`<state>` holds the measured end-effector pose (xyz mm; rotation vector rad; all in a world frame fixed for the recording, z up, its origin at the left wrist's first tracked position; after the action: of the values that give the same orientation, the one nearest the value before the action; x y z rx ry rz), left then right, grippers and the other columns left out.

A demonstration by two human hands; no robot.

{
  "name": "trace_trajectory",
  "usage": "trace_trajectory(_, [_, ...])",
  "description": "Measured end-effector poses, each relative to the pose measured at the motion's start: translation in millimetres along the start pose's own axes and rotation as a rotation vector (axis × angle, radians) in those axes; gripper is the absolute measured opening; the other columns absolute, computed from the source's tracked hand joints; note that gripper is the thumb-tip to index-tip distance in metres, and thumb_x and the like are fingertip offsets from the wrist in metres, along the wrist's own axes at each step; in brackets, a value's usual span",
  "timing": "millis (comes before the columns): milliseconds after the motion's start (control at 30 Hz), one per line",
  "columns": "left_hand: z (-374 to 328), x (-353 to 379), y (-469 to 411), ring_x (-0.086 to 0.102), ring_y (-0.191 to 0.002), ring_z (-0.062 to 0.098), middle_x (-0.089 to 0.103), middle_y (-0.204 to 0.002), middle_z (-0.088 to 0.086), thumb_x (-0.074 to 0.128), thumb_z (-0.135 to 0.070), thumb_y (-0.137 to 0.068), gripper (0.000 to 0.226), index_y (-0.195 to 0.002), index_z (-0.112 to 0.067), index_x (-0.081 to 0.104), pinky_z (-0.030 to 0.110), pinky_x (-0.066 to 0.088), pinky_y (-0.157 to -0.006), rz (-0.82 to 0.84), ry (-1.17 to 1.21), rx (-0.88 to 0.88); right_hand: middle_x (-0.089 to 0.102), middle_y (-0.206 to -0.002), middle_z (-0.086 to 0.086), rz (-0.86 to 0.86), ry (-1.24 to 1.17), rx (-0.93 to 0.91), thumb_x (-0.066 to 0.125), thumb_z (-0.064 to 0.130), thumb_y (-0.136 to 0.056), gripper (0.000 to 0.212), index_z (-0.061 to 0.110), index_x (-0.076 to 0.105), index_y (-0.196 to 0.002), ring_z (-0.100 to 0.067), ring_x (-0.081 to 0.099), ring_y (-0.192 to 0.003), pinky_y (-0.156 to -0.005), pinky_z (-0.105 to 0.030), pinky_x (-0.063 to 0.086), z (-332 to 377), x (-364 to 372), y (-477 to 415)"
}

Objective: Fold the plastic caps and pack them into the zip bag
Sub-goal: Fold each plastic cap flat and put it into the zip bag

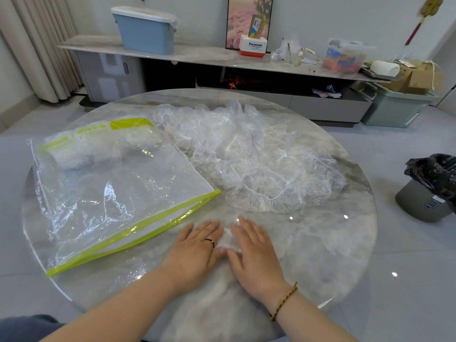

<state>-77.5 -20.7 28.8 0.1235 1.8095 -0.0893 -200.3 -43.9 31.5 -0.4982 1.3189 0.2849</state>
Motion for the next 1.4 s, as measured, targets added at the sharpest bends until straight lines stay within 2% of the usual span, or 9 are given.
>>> trace_trajectory(100, [7.4,-17.2,-3.1,0.043,-0.125,0.009,0.053,-0.13,-0.013,-0.001,-0.062,-0.079,0.081,-0.125,-0.024,0.054,0.02,0.024,-0.093,-0.121,0.157,-0.056,0.067,-0.101,0.004,-0.039,-0.107,0.204,0.038,0.049,-0.08,0.049,0.016,0.063,-0.105,-0.019,0.063,-0.095,-0.084,-0.029,0.044,-9.7,-23.5,-4.4])
trace_trajectory(200, [19.9,-17.5,-5.7,0.054,-0.108,0.01,0.057,-0.1,-0.015,0.047,-0.04,-0.093,0.037,-0.128,-0.025,0.048,0.019,0.033,-0.089,-0.12,0.242,-0.162,0.061,-0.105,0.011,0.147,-0.153,0.272,0.039,0.054,-0.09,0.04,0.024,0.057,-0.108,-0.016,0.046,-0.11,-0.092,-0.028,0.029,-15.5,-27.5,-8.1])
trace_trajectory(400, [17.7,-8.7,-5.2,0.057,-0.102,0.013,0.065,-0.104,-0.006,0.055,-0.04,-0.088,0.012,-0.094,-0.03,0.054,0.017,0.034,-0.068,0.04,0.163,-0.252,0.05,-0.09,0.011,0.272,-0.414,0.374,0.049,0.04,-0.091,0.02,0.025,0.055,-0.103,-0.014,0.048,-0.106,-0.088,-0.025,0.031,-6.8,-20.8,-3.1])
trace_trajectory(533, [15.3,-11.2,-2.9,0.059,-0.099,0.013,0.067,-0.101,-0.005,0.051,-0.039,-0.091,0.034,-0.063,-0.03,0.034,0.022,0.03,-0.061,0.026,0.159,-0.272,0.05,-0.091,0.011,0.154,-0.591,0.499,0.052,0.028,-0.091,0.027,0.015,0.049,-0.115,-0.009,0.049,-0.091,-0.076,-0.02,0.036,-18.1,-28.6,-2.7])
trace_trajectory(800, [13.6,-16.6,1.6,0.06,-0.095,0.014,0.067,-0.089,-0.006,0.046,-0.038,-0.094,0.017,-0.08,-0.028,0.043,0.021,0.027,-0.064,-0.129,0.205,-0.298,0.057,-0.071,-0.007,0.325,-1.249,0.788,0.057,0.013,-0.089,0.044,0.003,0.037,-0.127,-0.015,0.054,-0.051,-0.038,-0.02,0.042,-6.9,-5.5,3.2])
trace_trajectory(933, [12.0,-15.6,4.8,0.063,-0.087,0.013,0.051,-0.061,-0.014,0.049,-0.038,-0.092,0.03,-0.066,-0.033,0.035,0.008,0.027,-0.055,-0.111,0.31,-0.302,0.039,-0.051,-0.002,0.283,-1.209,0.741,0.059,0.015,-0.088,0.011,0.013,0.048,-0.092,-0.003,0.032,-0.029,-0.031,-0.015,0.024,-3.4,2.4,-2.1])
trace_trajectory(1067, [16.2,-23.2,9.0,0.062,-0.082,0.011,0.053,-0.061,-0.015,0.049,-0.036,-0.093,0.024,-0.07,-0.036,0.039,0.01,0.03,-0.054,-0.173,0.405,-0.339,0.03,-0.053,-0.001,0.24,-1.14,0.651,0.058,0.009,-0.086,0.03,0.012,0.041,-0.062,-0.003,0.027,-0.035,-0.036,-0.013,0.022,1.1,8.6,-14.6])
trace_trajectory(1233, [39.3,-62.8,26.0,0.047,-0.075,0.009,0.043,-0.066,-0.018,0.049,-0.034,-0.093,0.007,-0.095,-0.032,0.055,0.008,0.023,-0.052,-0.402,0.284,-0.353,0.048,-0.074,-0.011,0.155,-1.234,0.644,0.056,0.006,-0.082,0.008,-0.001,0.058,-0.077,-0.02,0.044,-0.07,-0.063,-0.03,0.036,11.6,6.0,-33.6])
trace_trajectory(1400, [48.9,-87.2,43.7,0.048,-0.066,0.009,0.046,-0.069,-0.012,0.075,-0.017,-0.061,0.025,-0.08,-0.025,0.06,0.008,0.016,-0.044,-0.669,0.016,-0.108,0.04,-0.071,-0.009,0.113,-1.359,0.692,0.049,0.001,-0.084,0.014,0.011,0.047,-0.074,-0.021,0.038,-0.071,-0.057,-0.026,0.031,13.2,2.7,-41.5])
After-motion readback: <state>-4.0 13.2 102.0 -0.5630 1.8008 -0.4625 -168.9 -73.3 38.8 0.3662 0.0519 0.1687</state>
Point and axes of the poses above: each hand's wrist, its own y-axis away from the middle knuckle, its own x-axis out of the palm, z = x × y, the point moved 4 cm from there along -y, towards the middle knuckle
